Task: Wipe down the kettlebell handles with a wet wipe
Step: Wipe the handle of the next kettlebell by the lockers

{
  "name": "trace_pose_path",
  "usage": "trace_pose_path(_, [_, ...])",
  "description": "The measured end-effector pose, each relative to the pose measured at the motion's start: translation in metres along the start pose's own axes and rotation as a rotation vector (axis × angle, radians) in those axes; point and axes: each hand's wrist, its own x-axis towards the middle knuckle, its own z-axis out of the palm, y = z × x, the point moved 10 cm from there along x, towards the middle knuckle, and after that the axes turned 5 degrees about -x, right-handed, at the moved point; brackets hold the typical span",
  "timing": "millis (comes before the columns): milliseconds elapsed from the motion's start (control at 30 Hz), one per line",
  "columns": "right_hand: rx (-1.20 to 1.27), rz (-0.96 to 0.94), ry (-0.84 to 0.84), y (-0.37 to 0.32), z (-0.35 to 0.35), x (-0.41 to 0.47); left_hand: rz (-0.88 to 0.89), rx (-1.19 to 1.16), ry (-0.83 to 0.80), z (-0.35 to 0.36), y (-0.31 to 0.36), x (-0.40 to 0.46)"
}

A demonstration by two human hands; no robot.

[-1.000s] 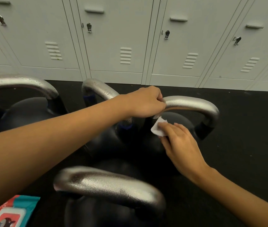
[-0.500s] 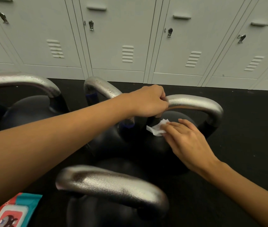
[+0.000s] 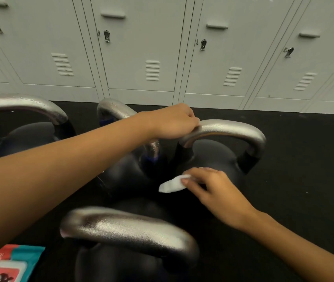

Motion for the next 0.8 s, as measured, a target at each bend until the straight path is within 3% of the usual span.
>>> trace_pose_path(100, [0.257,0.121,0.178,0.002,-0.050,-0.007,-0.020,-0.065,0.009,-0.001,-0.006,0.003])
trace_pose_path(233, [0.136,0.053,0.502,-0.013,-0.140,-0.018,-0.052,-0.181,0.023,-0.003,-0.010,0.002])
trace_pose_path(333, [0.013,0.029,0.638,-0.013,-0.177,-0.018,-0.077,-0.230,0.079,-0.008,-0.014,0.002])
trace_pose_path(400, [-0.075,0.005,0.616,-0.013,-0.172,-0.009,-0.069,-0.244,0.118,-0.012,-0.015,0.002])
trace_pose_path(600, [-0.188,-0.110,0.317,-0.004,-0.108,0.007,0.023,-0.277,0.100,-0.007,-0.001,-0.004])
trace_pose_path(800, [0.239,-0.007,0.373,-0.002,-0.126,0.003,0.112,-0.364,0.146,-0.012,0.015,-0.012])
